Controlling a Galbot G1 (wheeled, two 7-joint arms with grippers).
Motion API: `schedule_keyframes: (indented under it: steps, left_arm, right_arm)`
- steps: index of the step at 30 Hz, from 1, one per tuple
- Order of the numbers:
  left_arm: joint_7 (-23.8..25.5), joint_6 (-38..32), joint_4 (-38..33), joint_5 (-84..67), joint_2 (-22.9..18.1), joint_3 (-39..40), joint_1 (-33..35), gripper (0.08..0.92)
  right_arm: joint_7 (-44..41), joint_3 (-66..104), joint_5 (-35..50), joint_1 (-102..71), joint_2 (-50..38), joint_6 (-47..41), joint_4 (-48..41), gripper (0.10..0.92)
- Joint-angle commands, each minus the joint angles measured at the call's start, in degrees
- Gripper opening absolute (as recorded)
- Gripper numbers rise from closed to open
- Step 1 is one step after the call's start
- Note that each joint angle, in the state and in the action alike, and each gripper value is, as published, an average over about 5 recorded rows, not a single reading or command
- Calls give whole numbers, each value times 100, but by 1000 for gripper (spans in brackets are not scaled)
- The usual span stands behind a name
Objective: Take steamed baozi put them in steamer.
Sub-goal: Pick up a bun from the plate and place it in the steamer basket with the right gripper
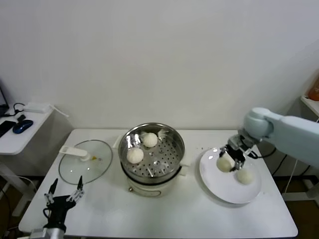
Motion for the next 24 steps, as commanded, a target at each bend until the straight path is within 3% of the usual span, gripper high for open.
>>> schedule_keyframes:
  steps: [1,11,24]
  left_arm:
    - [1,20,-4,46,-26,-1,6,823]
    - [-5,85,-31,166,-19,-11,-43,823]
    - [-24,58,-39,230,-12,-49,61,823]
  right_arm:
    - [-75,-181,-445,1844,512,1394,915,676]
    - [-3,453,-1399,1472,1484,1822,1245,679]
    - [-7,850,-2422,15,2972,1839,769,680]
